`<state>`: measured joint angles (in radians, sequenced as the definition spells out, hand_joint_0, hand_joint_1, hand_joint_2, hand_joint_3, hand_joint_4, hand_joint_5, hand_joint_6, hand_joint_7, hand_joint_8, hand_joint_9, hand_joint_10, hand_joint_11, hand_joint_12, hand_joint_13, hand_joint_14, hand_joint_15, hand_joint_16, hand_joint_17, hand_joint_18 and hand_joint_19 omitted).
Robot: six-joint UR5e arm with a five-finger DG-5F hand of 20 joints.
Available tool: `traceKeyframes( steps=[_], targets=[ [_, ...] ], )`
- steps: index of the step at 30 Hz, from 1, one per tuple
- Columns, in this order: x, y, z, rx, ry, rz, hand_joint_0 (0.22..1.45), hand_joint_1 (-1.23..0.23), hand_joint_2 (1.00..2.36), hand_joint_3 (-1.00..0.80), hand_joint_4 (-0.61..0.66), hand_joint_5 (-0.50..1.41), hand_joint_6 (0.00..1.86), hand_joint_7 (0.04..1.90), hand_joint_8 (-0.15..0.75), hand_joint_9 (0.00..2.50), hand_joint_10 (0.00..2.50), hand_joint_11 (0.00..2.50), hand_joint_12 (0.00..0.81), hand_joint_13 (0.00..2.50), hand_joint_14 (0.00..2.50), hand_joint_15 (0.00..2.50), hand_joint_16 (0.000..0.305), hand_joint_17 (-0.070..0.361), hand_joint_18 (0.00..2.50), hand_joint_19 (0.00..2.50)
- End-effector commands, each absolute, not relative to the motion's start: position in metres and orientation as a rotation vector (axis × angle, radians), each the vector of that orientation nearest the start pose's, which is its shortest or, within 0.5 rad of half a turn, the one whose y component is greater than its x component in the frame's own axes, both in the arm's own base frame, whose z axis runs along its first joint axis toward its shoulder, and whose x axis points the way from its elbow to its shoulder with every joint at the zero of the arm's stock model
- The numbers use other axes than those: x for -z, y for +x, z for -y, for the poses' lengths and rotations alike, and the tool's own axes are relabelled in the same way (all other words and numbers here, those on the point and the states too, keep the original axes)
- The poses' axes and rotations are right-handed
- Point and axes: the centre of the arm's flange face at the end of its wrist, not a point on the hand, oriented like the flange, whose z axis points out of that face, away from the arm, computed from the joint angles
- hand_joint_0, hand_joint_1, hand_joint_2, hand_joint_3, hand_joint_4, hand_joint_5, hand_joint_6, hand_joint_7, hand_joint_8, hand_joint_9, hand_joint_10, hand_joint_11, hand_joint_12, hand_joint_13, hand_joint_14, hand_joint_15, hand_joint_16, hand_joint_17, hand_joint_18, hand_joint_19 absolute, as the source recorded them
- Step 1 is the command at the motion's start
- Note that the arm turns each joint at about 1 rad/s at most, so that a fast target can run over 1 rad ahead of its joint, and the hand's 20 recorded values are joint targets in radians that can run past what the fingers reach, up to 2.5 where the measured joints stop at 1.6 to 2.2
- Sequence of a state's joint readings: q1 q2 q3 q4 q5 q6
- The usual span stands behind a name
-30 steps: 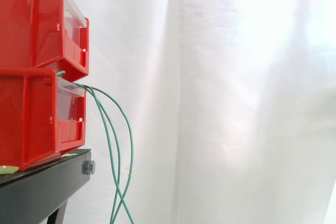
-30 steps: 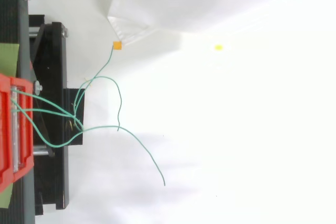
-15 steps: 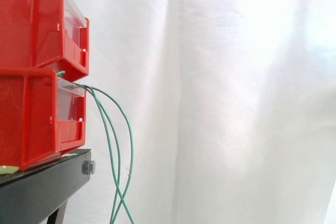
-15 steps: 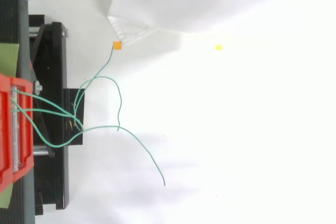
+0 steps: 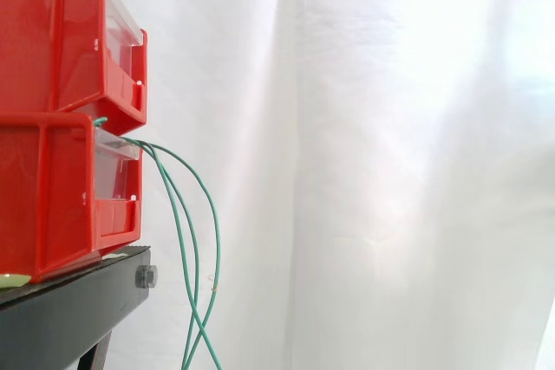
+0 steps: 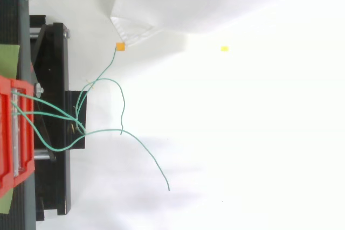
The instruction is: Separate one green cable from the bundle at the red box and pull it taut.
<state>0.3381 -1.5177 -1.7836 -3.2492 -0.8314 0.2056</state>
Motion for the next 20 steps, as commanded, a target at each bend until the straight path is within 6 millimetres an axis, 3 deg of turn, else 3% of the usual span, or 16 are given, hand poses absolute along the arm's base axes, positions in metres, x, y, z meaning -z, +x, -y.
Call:
traceKeyframes(
  steps=[1,20],
  targets=[
    [-0.4097,0.4527,0.0529,-0.842,1.56,-0.987,0.56,-0.74,1.0,-0.5,0.17,-0.16,0.5,0.77,0.239,1.08,0.02,0.65,0.362,1.12,0.02,0.62,0.038,0.086,0.71,0.96],
    [-0.409,0.4525,0.053,-0.841,1.56,-0.988,0.56,-0.73,1.0,-0.5,0.18,-0.17,0.5,0.77,0.248,1.07,0.02,0.63,0.329,1.07,0.01,0.59,0.039,0.087,0.71,0.96]
  ],
)
